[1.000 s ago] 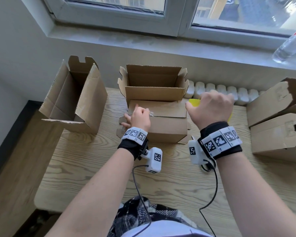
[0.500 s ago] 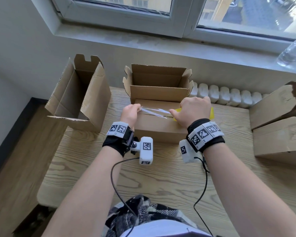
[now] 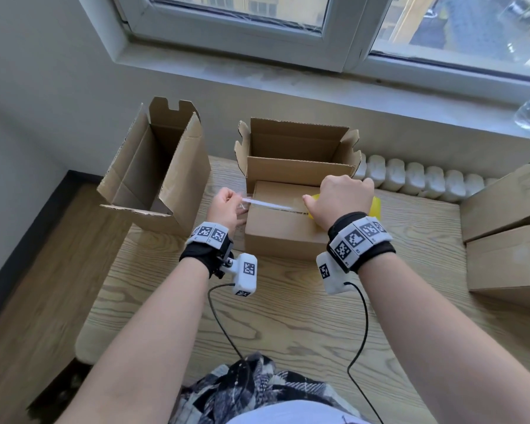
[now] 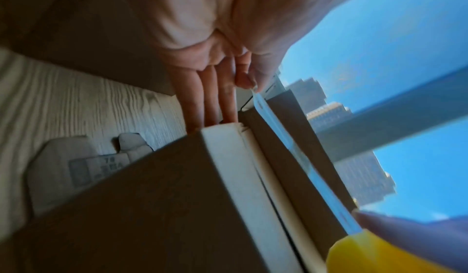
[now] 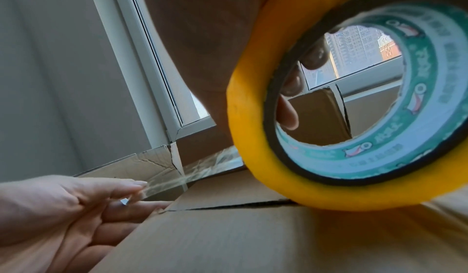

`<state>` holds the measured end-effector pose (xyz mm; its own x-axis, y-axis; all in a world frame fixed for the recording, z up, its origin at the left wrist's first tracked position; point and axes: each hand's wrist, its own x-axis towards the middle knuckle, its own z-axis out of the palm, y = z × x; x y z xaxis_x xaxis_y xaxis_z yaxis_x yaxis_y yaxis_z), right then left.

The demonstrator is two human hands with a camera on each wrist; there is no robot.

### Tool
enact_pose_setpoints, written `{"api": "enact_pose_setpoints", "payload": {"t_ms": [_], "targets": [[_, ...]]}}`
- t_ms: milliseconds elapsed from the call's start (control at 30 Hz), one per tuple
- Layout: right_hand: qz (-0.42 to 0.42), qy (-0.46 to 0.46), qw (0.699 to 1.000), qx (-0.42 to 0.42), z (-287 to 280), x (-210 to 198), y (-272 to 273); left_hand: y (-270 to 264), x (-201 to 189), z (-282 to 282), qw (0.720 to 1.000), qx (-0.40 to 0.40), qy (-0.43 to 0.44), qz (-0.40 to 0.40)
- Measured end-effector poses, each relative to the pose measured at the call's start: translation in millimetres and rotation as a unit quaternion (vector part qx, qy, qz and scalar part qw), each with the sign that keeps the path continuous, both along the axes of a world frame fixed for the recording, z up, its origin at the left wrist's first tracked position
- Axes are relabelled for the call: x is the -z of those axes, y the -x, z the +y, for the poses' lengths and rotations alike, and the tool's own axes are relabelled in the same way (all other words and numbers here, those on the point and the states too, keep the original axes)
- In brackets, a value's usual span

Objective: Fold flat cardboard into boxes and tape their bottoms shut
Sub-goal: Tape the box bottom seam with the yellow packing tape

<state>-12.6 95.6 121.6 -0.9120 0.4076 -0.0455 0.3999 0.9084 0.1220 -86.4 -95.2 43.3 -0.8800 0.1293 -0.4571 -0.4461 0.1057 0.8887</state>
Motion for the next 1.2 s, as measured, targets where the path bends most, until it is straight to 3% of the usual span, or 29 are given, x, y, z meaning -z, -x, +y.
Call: {"api": "enact_pose_setpoints", "payload": {"t_ms": [233, 500, 667, 833, 1000, 1200], "targets": [[-0.001, -0.008, 1.000, 0.011, -0.7, 2.0, -1.4, 11.7, 2.9, 1.2, 1.000, 0.027, 0.007, 0.010], [-0.026, -0.018, 0.999, -0.018, -12.2, -0.3, 4.3, 22.0, 25.8, -0.9, 0.995, -0.007, -0.055, -0.080], [-0.028, -0.026, 0.999, -0.017, -13.4, 0.5, 7.1, 29.3, 35.0, -1.8, 0.994, 0.054, 0.087, -0.023], [-0.030, -0.031, 0.999, -0.018, -14.8, 1.3, 5.0, 25.2, 53.7, 1.1, 0.981, 0.101, 0.164, -0.003], [-0.029, -0.032, 0.999, -0.017, -16.7, 1.2, 5.1, 10.2, 58.0, 12.6, 0.972, 0.138, 0.191, -0.014], [-0.037, -0.038, 0.998, -0.027, -15.7, 1.4, 3.1, 0.9, 54.7, 18.8, 0.977, 0.119, 0.141, -0.108]]}}
